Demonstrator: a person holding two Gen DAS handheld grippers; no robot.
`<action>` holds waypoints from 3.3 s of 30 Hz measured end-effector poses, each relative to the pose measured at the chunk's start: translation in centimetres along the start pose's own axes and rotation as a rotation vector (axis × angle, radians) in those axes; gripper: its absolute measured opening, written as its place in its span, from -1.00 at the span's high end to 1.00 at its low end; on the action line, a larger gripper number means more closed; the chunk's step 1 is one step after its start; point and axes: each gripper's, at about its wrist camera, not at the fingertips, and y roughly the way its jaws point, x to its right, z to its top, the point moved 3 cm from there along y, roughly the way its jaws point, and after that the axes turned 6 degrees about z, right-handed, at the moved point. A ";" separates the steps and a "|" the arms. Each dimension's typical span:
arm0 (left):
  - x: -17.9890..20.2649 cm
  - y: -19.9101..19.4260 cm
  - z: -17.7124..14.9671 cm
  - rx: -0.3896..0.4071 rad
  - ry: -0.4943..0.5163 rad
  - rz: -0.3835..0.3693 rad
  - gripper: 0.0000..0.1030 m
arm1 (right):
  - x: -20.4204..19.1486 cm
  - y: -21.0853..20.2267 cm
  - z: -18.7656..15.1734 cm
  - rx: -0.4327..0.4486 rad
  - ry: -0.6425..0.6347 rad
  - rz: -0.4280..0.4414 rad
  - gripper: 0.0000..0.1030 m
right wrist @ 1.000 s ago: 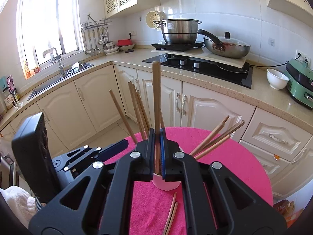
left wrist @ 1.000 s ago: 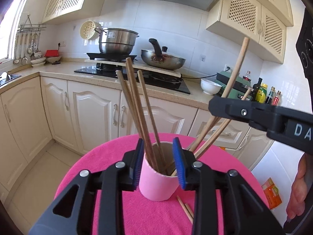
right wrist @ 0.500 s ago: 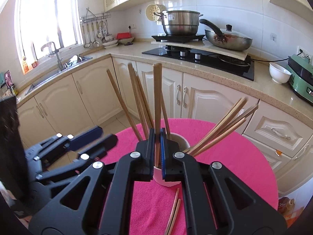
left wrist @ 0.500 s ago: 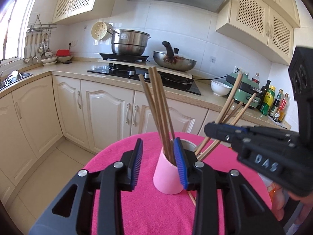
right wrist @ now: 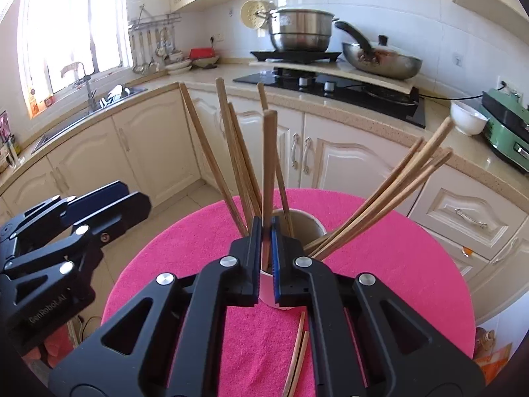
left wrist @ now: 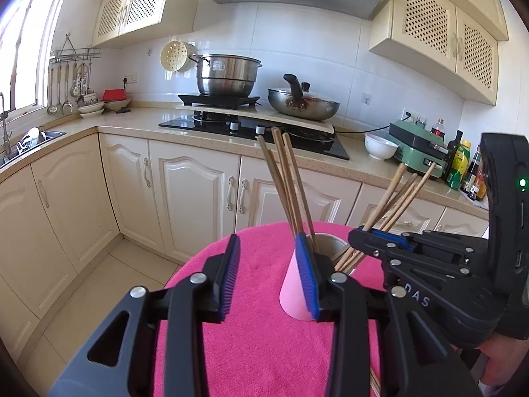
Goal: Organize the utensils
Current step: 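Move both open tools back down to the last two chopsticks, then grasp a chopstick with the left tool while the right tool grasps the other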
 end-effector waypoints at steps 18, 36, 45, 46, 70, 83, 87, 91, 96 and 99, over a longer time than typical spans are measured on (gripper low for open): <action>-2.2 -5.4 1.4 0.046 0.004 -0.010 0.10 | -3.3 -6.3 1.1 0.111 0.005 -0.068 -0.13; -1.1 -12.7 3.0 0.142 0.080 -0.052 0.04 | -5.9 -17.1 0.0 0.295 0.087 -0.197 -0.26; 1.9 -14.5 2.4 0.173 0.140 -0.036 -0.03 | -4.9 -19.2 -1.8 0.291 0.130 -0.248 -0.28; 2.2 -14.4 2.3 0.167 0.137 -0.040 -0.03 | -4.7 -19.3 -2.0 0.289 0.134 -0.253 -0.28; 8.0 2.5 -10.5 -0.554 0.027 -0.077 -0.10 | 5.3 -10.6 -11.6 -0.105 0.244 -0.274 -0.29; 12.4 9.1 -14.9 -0.777 0.140 0.017 -0.10 | 9.8 -7.5 -14.2 -0.219 0.315 -0.227 -0.28; 13.2 10.1 -14.6 -0.806 0.163 0.067 -0.13 | 10.5 -6.8 -14.1 -0.227 0.319 -0.218 -0.28; 14.5 11.0 -14.5 -0.846 0.215 0.095 0.04 | 11.3 -6.5 -13.9 -0.236 0.332 -0.213 -0.28; 14.3 11.1 -14.5 -0.850 0.236 0.075 0.47 | 11.8 -6.1 -13.5 -0.253 0.311 -0.199 -0.28; 13.5 11.2 -14.2 -0.864 0.208 0.076 0.74 | 11.9 -5.5 -13.5 -0.279 0.319 -0.176 -0.28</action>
